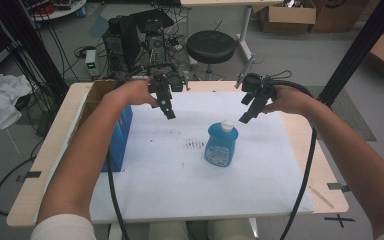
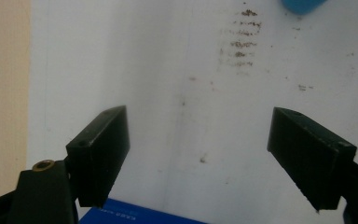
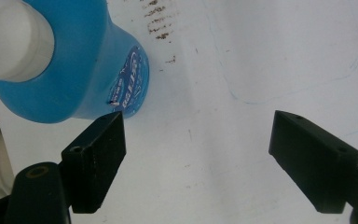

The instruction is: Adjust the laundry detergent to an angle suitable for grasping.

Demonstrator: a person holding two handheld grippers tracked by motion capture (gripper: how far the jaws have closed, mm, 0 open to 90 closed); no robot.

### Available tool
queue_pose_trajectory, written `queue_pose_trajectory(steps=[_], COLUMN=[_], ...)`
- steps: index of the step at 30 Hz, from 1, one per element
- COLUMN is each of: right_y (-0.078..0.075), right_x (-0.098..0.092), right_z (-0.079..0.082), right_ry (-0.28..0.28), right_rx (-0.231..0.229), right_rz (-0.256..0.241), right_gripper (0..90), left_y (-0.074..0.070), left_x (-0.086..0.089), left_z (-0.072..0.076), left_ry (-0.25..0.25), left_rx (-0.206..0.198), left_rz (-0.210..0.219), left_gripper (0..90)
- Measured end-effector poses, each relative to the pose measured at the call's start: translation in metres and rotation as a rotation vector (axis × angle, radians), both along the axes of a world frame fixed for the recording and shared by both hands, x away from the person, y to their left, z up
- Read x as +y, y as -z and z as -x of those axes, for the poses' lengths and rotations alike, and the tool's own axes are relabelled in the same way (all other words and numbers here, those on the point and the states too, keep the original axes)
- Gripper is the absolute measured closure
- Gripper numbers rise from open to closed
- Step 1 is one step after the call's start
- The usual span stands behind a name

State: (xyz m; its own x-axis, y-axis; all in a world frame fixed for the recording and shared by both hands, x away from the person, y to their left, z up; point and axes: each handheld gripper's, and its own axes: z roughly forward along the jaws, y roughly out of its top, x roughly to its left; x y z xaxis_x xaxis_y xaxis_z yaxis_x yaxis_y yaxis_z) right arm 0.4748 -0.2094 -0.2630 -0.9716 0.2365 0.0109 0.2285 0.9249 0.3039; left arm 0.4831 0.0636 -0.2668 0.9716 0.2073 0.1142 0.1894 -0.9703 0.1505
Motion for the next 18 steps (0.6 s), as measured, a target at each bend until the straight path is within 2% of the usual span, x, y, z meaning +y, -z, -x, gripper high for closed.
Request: queue_pose_trajectory(steps=[12, 18], right_y=[-0.0058, -0.0069], right_x=[-0.0031, -0.0034], right_z=[0.0025, 0.0053], right_ry=[0.008, 0.000], right_rx=[-0.010, -0.008], right_rz=[-0.010, -0.011], right_gripper=[18.4, 18.6], left_y=[-0.0033, -0.0074], left_x=[-0.0004, 0.0000], left_z=[0.0045, 0.0062], left_ry=[-0.004, -0.016], left_rx=[-0.004, -0.011], left_rz=[-0.004, 0.020], left_gripper=[21.1, 21.1])
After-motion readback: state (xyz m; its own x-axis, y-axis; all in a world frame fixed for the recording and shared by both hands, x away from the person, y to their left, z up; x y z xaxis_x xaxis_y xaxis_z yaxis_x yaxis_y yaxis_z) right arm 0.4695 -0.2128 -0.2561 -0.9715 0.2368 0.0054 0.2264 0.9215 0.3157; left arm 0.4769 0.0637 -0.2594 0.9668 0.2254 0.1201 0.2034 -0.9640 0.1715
